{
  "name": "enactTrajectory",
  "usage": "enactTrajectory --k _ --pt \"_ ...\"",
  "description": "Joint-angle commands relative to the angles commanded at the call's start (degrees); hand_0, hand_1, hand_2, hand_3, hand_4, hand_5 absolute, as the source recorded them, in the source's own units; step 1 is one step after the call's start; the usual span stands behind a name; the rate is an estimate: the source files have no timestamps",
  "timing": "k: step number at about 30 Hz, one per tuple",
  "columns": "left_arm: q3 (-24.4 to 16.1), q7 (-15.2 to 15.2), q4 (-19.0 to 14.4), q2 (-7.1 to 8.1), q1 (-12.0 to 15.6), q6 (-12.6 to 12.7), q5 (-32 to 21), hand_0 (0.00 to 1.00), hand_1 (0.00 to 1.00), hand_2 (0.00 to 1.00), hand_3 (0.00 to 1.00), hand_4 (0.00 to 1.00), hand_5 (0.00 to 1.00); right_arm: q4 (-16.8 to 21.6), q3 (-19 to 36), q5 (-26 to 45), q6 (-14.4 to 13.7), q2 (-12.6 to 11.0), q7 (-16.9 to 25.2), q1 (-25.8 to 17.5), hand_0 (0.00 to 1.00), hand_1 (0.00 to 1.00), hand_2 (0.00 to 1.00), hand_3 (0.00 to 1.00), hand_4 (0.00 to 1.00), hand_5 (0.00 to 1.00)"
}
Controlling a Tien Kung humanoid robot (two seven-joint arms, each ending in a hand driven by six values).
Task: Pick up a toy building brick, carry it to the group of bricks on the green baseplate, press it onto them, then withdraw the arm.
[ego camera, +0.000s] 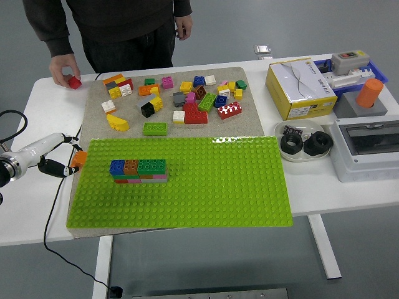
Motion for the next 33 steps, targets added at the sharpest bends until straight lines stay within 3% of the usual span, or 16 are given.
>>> enactTrajectory --k 10,23,28,33 --pt "-0.4 0.8 -1.5 0.24 -0.3 -0.3 1.5 0.969 0.949 0.909 0.505 0.711 0.002 0.0 0.0 0.1 0.0 0.0 -0.1 0.0 0.712 0.694 0.760 0.944 0.730 0.998" --pt "0.5 7.1 -16.9 4.16 -0.3 -3.4 2.5 0.968 0.948 0.909 0.499 0.721 0.002 0.0 0.4 0.7 -0.4 -0.4 0.4 -0.5 0.712 0.694 0.755 0.942 0.731 0.998" --pt "0.6 10.5 -22.7 3.94 -1.1 -4.8 3.2 0.967 0.948 0.908 0.497 0.727 0.002 0.0 0.4 0.8 -0.6 -0.4 0.5 -0.7 0.712 0.694 0.755 0.941 0.731 0.998" --pt "0.5 13.5 -26.2 1.13 -1.9 -6.5 3.2 0.967 0.944 0.907 0.487 0.740 0.002 0.0 0.8 0.5 -0.7 -0.4 0.4 -1.0 0.712 0.694 0.752 0.936 0.732 0.998"
